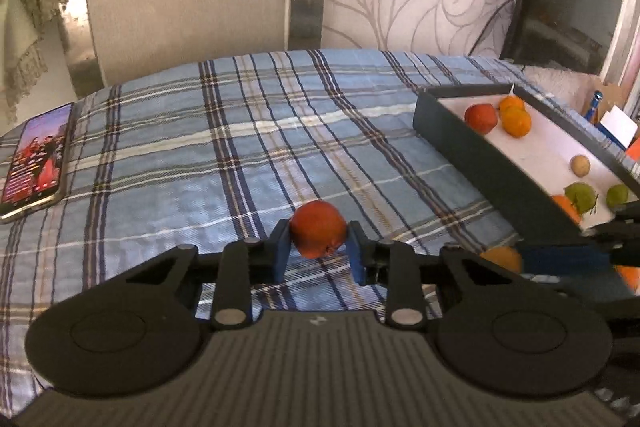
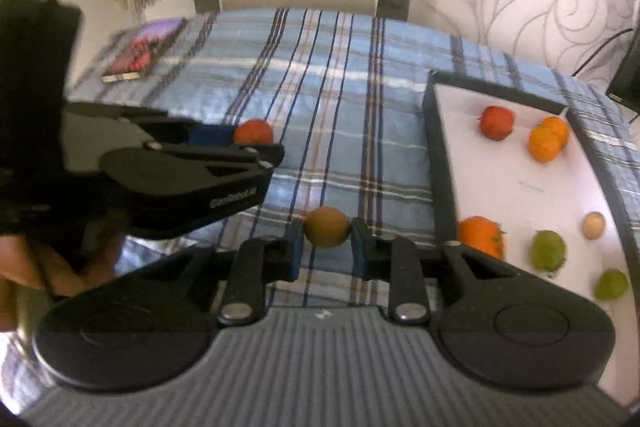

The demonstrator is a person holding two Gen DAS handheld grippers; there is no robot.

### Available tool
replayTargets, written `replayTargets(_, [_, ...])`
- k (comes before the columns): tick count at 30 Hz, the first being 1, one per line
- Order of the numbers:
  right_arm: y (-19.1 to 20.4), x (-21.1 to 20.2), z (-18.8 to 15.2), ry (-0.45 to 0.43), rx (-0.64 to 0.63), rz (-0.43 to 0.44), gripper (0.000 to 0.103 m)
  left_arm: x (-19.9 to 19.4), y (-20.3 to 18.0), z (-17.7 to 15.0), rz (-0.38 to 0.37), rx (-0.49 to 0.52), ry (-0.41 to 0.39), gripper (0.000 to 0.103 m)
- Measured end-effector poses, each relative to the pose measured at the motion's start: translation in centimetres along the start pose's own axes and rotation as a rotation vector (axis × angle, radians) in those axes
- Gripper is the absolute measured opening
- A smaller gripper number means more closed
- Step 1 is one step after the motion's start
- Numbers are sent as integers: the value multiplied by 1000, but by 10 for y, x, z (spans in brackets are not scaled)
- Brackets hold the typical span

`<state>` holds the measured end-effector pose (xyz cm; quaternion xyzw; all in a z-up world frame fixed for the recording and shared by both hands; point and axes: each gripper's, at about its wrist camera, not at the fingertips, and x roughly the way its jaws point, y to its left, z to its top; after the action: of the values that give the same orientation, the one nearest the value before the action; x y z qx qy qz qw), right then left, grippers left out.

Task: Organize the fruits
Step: 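Grasp a red apple with the left tool while the right tool grasps a brown kiwi, then carry the red apple and kiwi over the box and open both tools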

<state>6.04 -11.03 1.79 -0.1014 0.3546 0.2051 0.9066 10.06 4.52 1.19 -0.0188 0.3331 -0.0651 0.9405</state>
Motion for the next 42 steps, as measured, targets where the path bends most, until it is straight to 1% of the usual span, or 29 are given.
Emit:
replayTargets(4, [-20,-38,-3,-71,44,0,28,-23,-19,10,17,15,-40,34])
replayTargets(7, [-48,-60,-9,-101,81,-20,28,-36,-47,22,13,17,-75,35])
replayTargets(10, [-81,-76,-18,-120,104,-50,28,-43,-82,29,-9,11,-92,35])
replayTargets(12, [-103,-80,-24,-108,118,-61,29,-43,-109,32,-26,13,-88,35])
replayTargets(14, [-122,-79,-30,-83,131,-52,29,-39,-135,35,-42,19,-76,35])
replayTargets(18, [-143,-70,-40,-59,83,-48,29,-27,-175,36,-37,19,-49,35])
replayTargets(23, [-155,-60,-45,-28,48,-28,29,-12,-197,38,-16,-3,-20,35])
replayTargets(26, [-158,-56,-49,-1,34,-14,29,-4,-203,40,7,-1,-6,35])
replayTargets(28, [-159,-54,-51,17,27,-12,30,0,-204,43,3,-6,-7,38])
replayTargets(29, [-160,-55,-52,15,29,-13,30,0,-204,43,4,-7,-11,46])
replayTargets(30, [-159,-56,-54,18,28,-10,33,-2,-205,44,8,-7,-20,59])
replayTargets(31, [-159,-58,-55,17,28,-6,36,-3,-205,44,10,-7,-27,66])
replayTargets(32, [-159,-61,-56,13,28,-10,41,-6,-206,44,12,-6,-37,75])
replayTargets(33, [-159,-64,-57,7,27,-12,43,-9,-207,44,14,-5,-49,81])
replayTargets(35, [-158,-70,-58,0,25,-6,43,-13,-209,43,43,2,-52,89])
replayTargets(37, [-159,-77,-58,-9,30,-8,43,-19,-212,43,73,13,-46,93])
replayTargets(39, [-160,-86,-60,-17,44,-12,43,-29,-216,40,120,40,-56,100])
replayTargets(41, [-163,-100,-64,-36,67,-5,43,-40,-222,37,166,90,-94,102])
replayTargets(42, [-164,-107,-67,-47,75,-3,43,-47,-226,35,204,121,-123,103])
